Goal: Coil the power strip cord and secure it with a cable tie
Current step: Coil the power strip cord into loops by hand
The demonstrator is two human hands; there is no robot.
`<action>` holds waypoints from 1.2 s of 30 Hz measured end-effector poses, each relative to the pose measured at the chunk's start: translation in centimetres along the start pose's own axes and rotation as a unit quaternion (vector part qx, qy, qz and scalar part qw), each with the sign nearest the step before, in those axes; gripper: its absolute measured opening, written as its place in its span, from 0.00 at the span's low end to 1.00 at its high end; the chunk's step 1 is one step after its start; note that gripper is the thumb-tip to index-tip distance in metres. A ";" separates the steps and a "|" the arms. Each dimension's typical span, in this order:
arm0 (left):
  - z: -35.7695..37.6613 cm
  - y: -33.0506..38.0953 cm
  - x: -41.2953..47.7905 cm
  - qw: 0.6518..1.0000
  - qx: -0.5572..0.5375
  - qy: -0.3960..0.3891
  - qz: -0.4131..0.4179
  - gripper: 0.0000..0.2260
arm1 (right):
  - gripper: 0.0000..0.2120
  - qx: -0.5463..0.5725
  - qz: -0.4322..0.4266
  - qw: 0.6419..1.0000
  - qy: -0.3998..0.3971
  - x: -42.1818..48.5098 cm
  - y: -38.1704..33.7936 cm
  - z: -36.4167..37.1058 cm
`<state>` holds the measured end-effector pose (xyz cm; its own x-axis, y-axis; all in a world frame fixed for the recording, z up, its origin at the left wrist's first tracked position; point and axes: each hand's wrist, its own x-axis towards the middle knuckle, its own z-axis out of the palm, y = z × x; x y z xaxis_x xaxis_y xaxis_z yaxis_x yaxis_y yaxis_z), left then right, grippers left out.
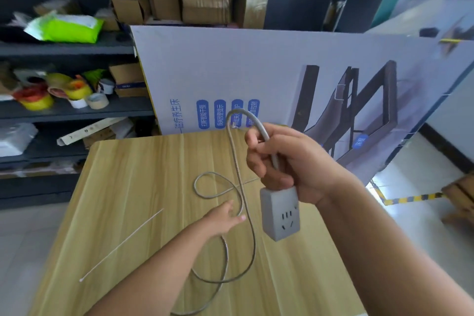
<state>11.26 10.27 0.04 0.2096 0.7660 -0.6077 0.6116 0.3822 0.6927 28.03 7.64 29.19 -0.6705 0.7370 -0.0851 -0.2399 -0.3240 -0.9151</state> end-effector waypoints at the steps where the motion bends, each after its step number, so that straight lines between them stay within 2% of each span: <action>1: 0.1 -0.5 1.8 0.999 -0.036 -0.003 0.033 0.38 | 0.05 -0.009 -0.010 1.000 -0.015 -0.3 -0.9 0.5; 4: 0.3 2.6 1.4 0.988 -0.130 -0.001 0.086 0.25 | 0.14 -0.037 -0.023 0.998 -0.051 -1.2 -3.0 1.3; 6: 0.2 5.9 -1.4 0.971 -0.216 0.023 0.103 0.10 | 0.16 -0.080 -0.037 0.996 -0.034 -1.4 -3.7 1.0; 7: 0.0 7.1 -2.5 0.964 -0.240 0.034 0.109 0.06 | 0.17 -0.108 -0.042 0.993 -0.008 -1.3 -4.0 0.6; 11: -1.9 7.1 -4.3 0.923 -0.354 0.085 0.120 0.10 | 0.18 -0.163 -0.050 0.977 0.129 -0.5 -3.7 -2.4; 13: -3.8 6.3 -5.0 0.878 -0.455 0.108 0.105 0.12 | 0.17 -0.176 -0.050 0.967 0.175 0.0 -3.0 -3.9; 16: -7.4 6.7 -6.9 0.782 -0.602 0.110 0.114 0.13 | 0.15 -0.193 -0.036 0.953 0.229 1.0 -1.4 -5.5; 18: -9.4 7.9 -8.4 0.762 -0.614 0.139 0.149 0.13 | 0.14 -0.211 -0.008 0.943 0.256 1.9 0.3 -6.0; 21: -11.2 10.8 -11.0 0.752 -0.600 0.159 0.221 0.13 | 0.14 -0.264 0.018 0.932 0.248 3.5 3.0 -5.1; 24: -11.2 13.8 -13.0 0.748 -0.592 0.158 0.255 0.13 | 0.11 -0.356 0.024 0.912 0.200 4.9 5.3 -3.1; 27: -10.7 15.7 -14.3 0.740 -0.594 0.152 0.277 0.13 | 0.10 -0.304 0.045 0.945 0.115 5.7 6.7 -1.4; 29: -10.6 16.2 -14.9 0.741 -0.584 0.163 0.290 0.12 | 0.09 -0.262 0.061 0.957 0.105 5.8 6.9 -0.8; 32: -10.8 16.0 -15.7 0.761 -0.546 0.191 0.293 0.11 | 0.13 -0.259 0.045 0.958 0.119 5.8 6.9 -0.6; 36: -10.7 15.1 -15.8 0.818 -0.435 0.261 0.272 0.09 | 0.19 -0.190 0.056 0.975 0.100 5.6 6.6 -0.4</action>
<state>9.01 9.51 24.25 -0.2219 0.9747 -0.0259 -0.2849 -0.0394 0.9577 22.96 9.88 22.50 -0.5174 0.8235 -0.2326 0.1296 -0.1933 -0.9725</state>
